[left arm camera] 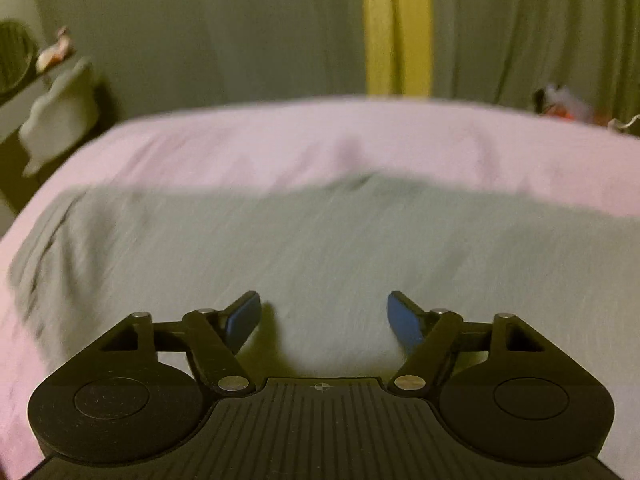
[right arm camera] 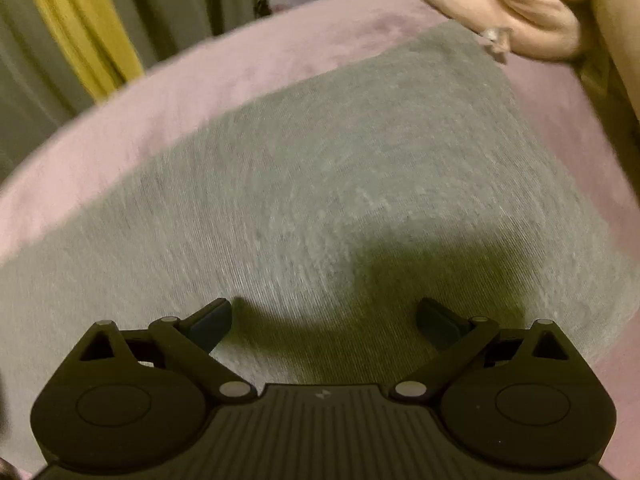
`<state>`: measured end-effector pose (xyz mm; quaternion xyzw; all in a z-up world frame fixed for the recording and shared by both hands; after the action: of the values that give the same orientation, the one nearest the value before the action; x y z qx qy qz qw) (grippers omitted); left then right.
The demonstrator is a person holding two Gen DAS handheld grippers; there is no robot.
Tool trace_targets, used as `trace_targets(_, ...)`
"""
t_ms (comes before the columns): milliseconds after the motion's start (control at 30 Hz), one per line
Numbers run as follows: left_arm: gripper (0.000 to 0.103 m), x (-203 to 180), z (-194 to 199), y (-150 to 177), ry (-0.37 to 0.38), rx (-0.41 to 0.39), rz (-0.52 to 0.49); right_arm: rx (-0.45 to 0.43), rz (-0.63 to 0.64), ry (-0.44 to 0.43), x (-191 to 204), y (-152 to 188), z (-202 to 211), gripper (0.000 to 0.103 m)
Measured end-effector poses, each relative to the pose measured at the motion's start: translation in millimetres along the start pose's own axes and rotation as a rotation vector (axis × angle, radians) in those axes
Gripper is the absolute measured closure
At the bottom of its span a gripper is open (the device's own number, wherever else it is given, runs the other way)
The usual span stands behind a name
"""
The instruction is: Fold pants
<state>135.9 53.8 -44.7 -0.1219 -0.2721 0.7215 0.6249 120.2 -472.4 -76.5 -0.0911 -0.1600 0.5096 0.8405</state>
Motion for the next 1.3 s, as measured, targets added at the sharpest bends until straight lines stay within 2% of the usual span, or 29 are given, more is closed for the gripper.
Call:
trace_targets(67, 0.017, 19.0, -7.6, 8.6, -0.017, 0.054, 0.067, -0.042, -0.104, -0.106, -22.8, 3.3, 12.3, 0.004)
trace_targets(100, 0.015, 31.4, -8.1, 10.5, 0.029, 0.068, 0.153, -0.065, -0.159, -0.136, -35.4, 6.8, 18.1, 0.004)
trace_targets(133, 0.015, 39.2, -8.0, 10.6, 0.04, 0.074, 0.211, -0.093, -0.216, -0.15, -49.9, 12.6, 24.7, 0.005)
trace_targets(167, 0.015, 43.1, -6.5, 9.0, 0.02, 0.066, 0.238, -0.121, -0.256, -0.157, -64.1, 19.3, 32.1, 0.012)
trace_targets(233, 0.016, 41.0, -5.0, 7.7, -0.003, 0.052, 0.243, -0.178, -0.303, -0.129, -84.3, 33.5, 46.2, 0.023)
trace_targets(333, 0.012, 34.4, -6.3, 7.6, -0.017, 0.055, 0.236, -0.216, -0.392, -0.043, -115.3, 58.0, 62.1, 0.028)
trace_targets(433, 0.007, 34.5, -12.7, 9.8, -0.039, 0.061, 0.227, -0.209, -0.511, -0.029, -147.4, 76.9, 62.9, 0.056)
trace_targets(533, 0.006, 34.8, -10.1, 12.2, -0.045, 0.063, 0.229, -0.225, -0.613, -0.142, -164.8, 86.6, 60.8, 0.056)
trace_targets(633, 0.006, 36.4, -7.9, 15.1, -0.043, 0.069, 0.239, -0.241, -0.646, -0.216, -167.1, 84.8, 59.1, 0.056)
trace_targets(833, 0.003, 19.6, 3.6, 26.1, 0.002, 0.095, 0.166, -0.264, -0.69, -0.259, -169.3, 86.4, 56.7, 0.052)
trace_targets(933, 0.003, 4.2, 7.9, 33.5, 0.029, 0.116, 0.091, -0.262, -0.682, -0.247, -166.1, 84.8, 57.8, 0.049)
trace_targets(1033, 0.003, -8.7, 10.8, 39.0, 0.007, 0.135, 0.029, -0.256, -0.637, -0.22, -162.0, 79.8, 55.9, 0.046)
trace_targets(1100, 0.003, -14.7, 13.9, 42.8, 0.029, 0.136, 0.008, -0.26, -0.624, -0.213, -160.5, 76.2, 55.1, 0.047)
trace_targets(1133, 0.005, -16.8, 15.6, 44.5, 0.053, 0.132, 0.003, -0.264, -0.62, -0.215, -159.3, 74.0, 54.5, 0.054)
trace_targets(1167, 0.007, -19.2, 18.4, 45.6, 0.07, 0.129, -0.002, -0.274, -0.612, -0.219, -158.1, 72.9, 54.6, 0.081)
trace_targets(1200, 0.019, -20.7, 20.6, 46.3, 0.088, 0.125, -0.008, -0.285, -0.6, -0.221, -156.4, 71.1, 54.3, 0.092)
trace_targets(1233, 0.031, -21.7, 22.5, 47.0, 0.108, 0.12, -0.012, -0.295, -0.591, -0.209, -154.8, 70.0, 54.8, 0.093)
trace_targets(1300, 0.036, -22.4, 25.9, 48.9, 0.142, 0.116, -0.007, -0.302, -0.583, -0.206, -153.1, 68.2, 54.6, 0.093)
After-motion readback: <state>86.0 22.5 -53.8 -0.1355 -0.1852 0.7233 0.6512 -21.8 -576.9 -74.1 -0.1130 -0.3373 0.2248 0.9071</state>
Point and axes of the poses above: each gripper's, at about its wrist camera, not at the fingertips, and z roughly against the way its jaws point, x to its left, y to its underside, the point moved 3 cm from there along -z, roughly the way its jaws point, and after that the axes turned 7 degrees about x, right-handed, at the moved point
